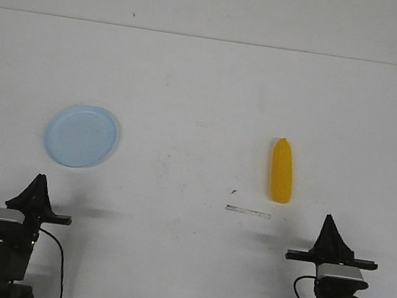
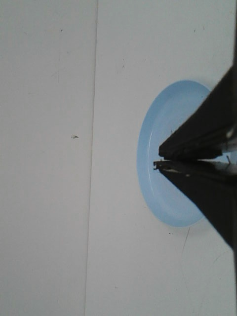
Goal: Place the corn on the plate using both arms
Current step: 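Reach the left gripper forward toward the light blue plate's near rim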
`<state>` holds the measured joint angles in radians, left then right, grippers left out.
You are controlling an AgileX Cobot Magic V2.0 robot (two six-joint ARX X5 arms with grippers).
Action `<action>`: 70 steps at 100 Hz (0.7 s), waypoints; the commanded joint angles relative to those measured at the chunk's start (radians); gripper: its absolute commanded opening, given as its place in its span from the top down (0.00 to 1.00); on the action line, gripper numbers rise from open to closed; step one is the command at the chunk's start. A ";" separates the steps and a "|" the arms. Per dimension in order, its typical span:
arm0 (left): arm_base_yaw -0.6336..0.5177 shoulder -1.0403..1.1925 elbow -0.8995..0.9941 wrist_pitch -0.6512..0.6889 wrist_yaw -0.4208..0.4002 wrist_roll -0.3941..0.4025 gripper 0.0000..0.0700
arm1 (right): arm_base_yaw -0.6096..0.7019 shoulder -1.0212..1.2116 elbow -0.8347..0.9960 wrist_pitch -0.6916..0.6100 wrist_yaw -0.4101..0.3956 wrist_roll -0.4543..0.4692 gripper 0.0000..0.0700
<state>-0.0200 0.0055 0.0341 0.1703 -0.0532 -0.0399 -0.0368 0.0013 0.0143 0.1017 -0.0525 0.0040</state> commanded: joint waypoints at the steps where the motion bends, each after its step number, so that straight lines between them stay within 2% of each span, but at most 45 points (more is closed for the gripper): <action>1: 0.001 -0.002 -0.021 0.014 0.002 0.003 1.00 | -0.002 0.000 -0.002 0.010 0.000 -0.001 1.00; 28: 0.001 -0.001 -0.010 0.018 -0.010 -0.021 1.00 | -0.002 0.000 -0.002 0.010 0.000 -0.001 1.00; 48: 0.001 0.009 0.093 -0.004 -0.032 -0.040 1.00 | -0.002 0.000 -0.002 0.010 0.000 -0.001 1.00; 70: 0.001 0.126 0.319 -0.184 -0.032 -0.040 1.00 | -0.002 0.000 -0.002 0.010 0.000 -0.001 1.00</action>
<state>-0.0200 0.0952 0.2981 0.0200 -0.0811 -0.0711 -0.0368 0.0013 0.0139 0.1017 -0.0525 0.0040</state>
